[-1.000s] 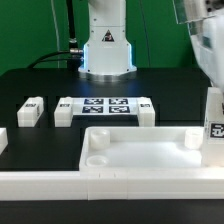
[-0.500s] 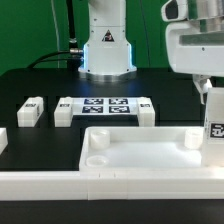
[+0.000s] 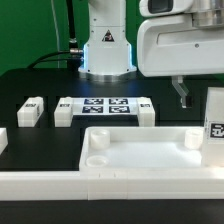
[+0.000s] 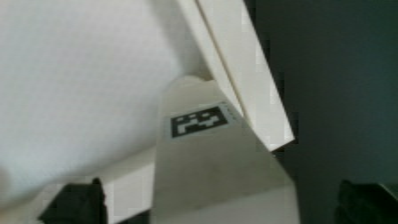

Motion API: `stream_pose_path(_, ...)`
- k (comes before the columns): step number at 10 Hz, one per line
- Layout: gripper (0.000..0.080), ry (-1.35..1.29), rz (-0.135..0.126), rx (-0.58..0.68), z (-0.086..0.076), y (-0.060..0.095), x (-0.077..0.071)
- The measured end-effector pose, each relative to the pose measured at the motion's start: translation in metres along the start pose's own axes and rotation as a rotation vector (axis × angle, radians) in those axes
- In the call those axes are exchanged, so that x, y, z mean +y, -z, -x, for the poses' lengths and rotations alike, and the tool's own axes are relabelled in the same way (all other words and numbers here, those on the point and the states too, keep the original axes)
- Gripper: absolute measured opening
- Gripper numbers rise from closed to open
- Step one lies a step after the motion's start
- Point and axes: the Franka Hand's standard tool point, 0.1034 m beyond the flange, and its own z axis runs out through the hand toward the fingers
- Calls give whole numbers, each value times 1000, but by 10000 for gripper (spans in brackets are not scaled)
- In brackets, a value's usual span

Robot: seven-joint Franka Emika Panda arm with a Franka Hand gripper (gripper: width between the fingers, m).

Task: Assemble desk

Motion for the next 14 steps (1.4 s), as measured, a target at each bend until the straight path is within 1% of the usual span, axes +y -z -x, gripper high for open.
stream_pose_path(2,637,-30,-1,-2,0,-1,1)
stream_pose_path(3,452,-57,-2,-3,0,-1,0)
stream_pose_path(4,331,-114,5,-2,0,-1,3)
stream_pose_path(5,331,-157,13,0,-2,0,8)
stream_pose_path(6,331,-179,16,2,-3,0,9)
stream_pose_path(7,331,-249,31,8,-5,0,14)
stream_pose_path(9,331,-258,37,11,-7,1,17)
stream_pose_path(12,331,-252,39,5,-6,2,18)
stream_pose_path(13,394,-253,35,-3,-5,12,15)
stream_pose_path(14,394,-249,23,2,-6,25,10)
